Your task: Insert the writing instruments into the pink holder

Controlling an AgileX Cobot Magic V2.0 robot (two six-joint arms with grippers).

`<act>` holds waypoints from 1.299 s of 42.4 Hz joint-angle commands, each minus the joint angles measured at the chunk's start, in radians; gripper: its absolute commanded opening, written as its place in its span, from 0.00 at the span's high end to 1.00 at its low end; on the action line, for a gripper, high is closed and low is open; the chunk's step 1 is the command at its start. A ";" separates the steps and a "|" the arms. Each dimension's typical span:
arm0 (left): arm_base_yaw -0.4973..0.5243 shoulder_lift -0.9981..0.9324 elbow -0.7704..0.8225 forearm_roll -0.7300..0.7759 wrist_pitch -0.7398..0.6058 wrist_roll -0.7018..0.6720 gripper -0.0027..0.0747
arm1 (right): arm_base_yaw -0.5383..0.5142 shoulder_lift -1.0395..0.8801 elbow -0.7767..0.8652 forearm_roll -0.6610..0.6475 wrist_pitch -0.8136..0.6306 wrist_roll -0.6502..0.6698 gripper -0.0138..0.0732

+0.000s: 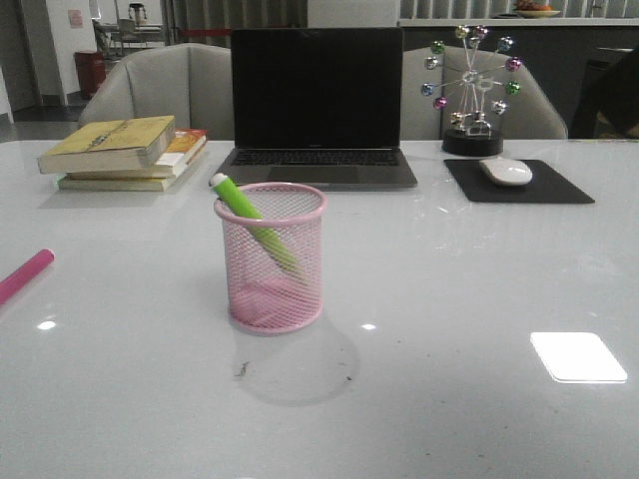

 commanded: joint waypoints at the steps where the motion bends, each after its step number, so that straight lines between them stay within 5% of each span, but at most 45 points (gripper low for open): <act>1: 0.042 0.085 -0.092 0.000 -0.033 -0.010 0.24 | 0.000 -0.011 -0.025 -0.004 -0.067 -0.004 0.32; 22: 0.070 0.594 -0.399 0.044 -0.041 -0.010 0.24 | 0.000 -0.011 -0.025 -0.004 -0.067 -0.004 0.32; 37: 0.083 0.784 -0.541 0.020 -0.039 -0.014 0.24 | 0.000 -0.011 -0.025 -0.004 -0.067 -0.004 0.32; 55: 0.090 0.818 -0.576 0.019 -0.061 -0.014 0.48 | 0.000 -0.011 -0.025 -0.004 -0.067 -0.004 0.32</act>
